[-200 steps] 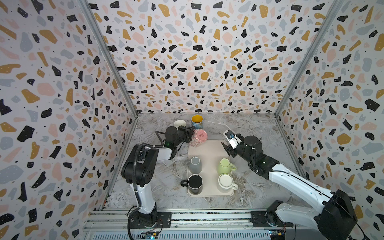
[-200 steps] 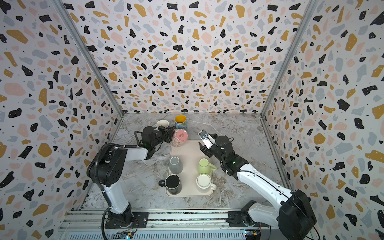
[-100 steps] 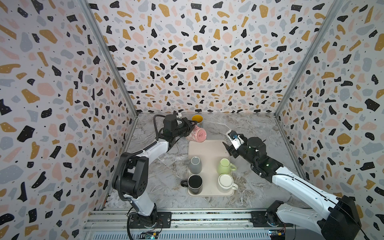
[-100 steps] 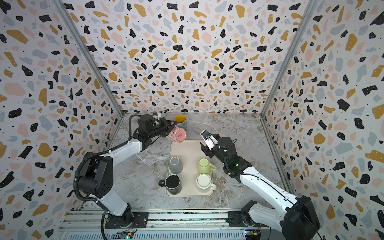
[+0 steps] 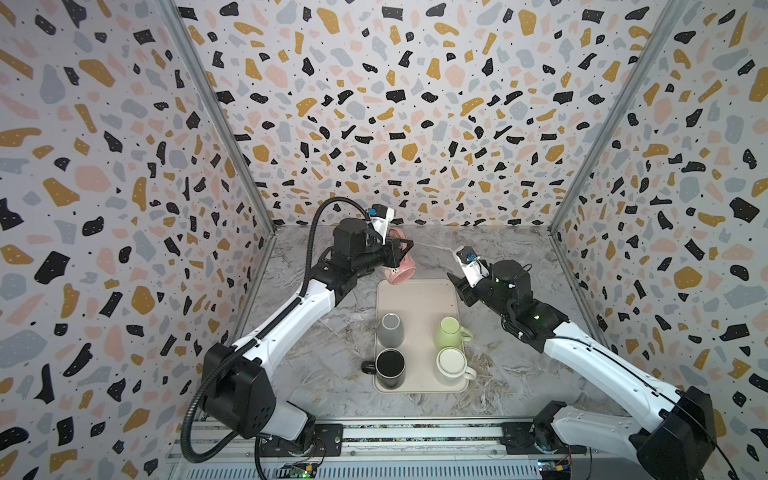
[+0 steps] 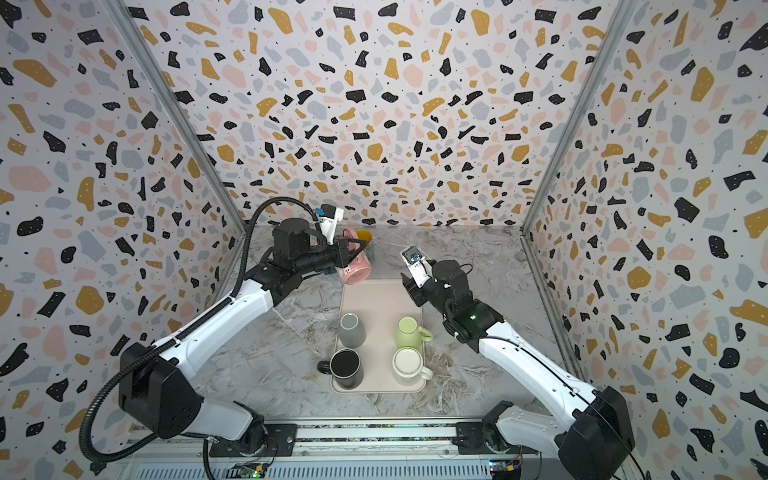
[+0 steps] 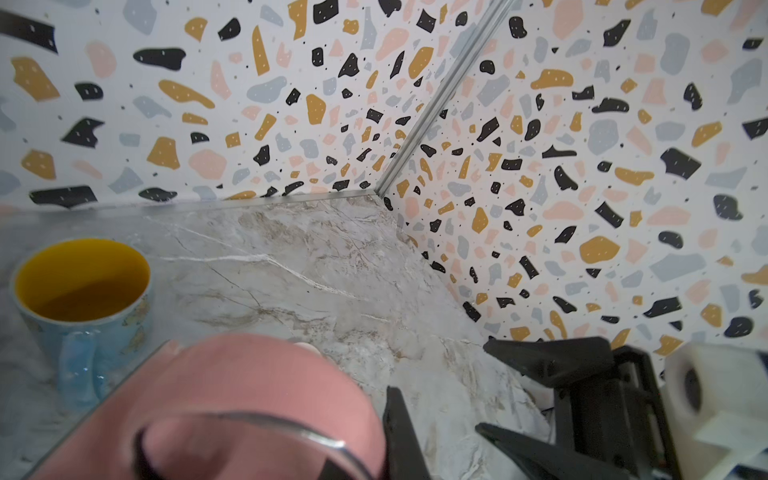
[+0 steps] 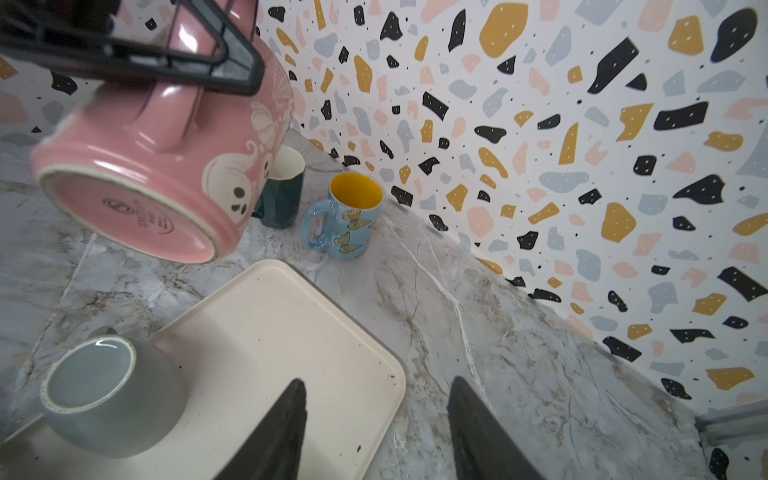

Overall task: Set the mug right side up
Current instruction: 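Rotate the pink mug upright with the left gripper while the right gripper approaches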

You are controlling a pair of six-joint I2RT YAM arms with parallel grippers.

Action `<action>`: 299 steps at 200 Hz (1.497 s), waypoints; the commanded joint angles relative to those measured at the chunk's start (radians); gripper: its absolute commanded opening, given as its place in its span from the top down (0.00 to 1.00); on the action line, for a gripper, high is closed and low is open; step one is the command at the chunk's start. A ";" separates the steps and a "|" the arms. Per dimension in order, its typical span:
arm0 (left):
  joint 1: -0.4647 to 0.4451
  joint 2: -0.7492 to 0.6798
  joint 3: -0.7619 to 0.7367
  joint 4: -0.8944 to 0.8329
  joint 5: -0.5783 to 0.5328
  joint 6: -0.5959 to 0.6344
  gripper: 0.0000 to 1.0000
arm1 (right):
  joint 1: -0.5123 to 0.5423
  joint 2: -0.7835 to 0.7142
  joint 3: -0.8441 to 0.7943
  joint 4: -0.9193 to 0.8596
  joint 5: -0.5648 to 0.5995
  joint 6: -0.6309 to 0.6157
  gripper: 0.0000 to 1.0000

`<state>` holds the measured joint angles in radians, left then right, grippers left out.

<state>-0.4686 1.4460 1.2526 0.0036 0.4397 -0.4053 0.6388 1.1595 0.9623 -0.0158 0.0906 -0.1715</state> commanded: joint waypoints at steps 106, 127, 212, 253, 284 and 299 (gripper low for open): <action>-0.243 -0.170 -0.347 0.529 -0.327 0.642 1.00 | -0.035 0.126 0.387 -0.328 -0.326 0.123 0.41; -0.256 -0.161 -0.347 0.535 -0.345 0.675 1.00 | -0.037 0.151 0.418 -0.355 -0.390 0.123 0.38; -0.296 -0.175 -0.419 0.614 -0.398 0.769 1.00 | -0.050 0.220 0.513 -0.425 -0.575 0.098 0.37; -0.298 -0.168 -0.425 0.630 -0.400 0.775 1.00 | -0.051 0.266 0.563 -0.479 -0.651 0.088 0.38; -0.306 -0.170 -0.426 0.643 -0.397 0.775 1.00 | -0.051 0.302 0.583 -0.504 -0.659 0.090 0.39; -0.313 -0.169 -0.429 0.645 -0.404 0.781 1.00 | -0.050 0.315 0.593 -0.509 -0.664 0.093 0.39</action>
<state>-0.7681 1.3186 0.8116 0.4568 0.0509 0.3302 0.5907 1.4662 1.5108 -0.4793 -0.5400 -0.0757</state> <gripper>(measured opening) 0.072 0.607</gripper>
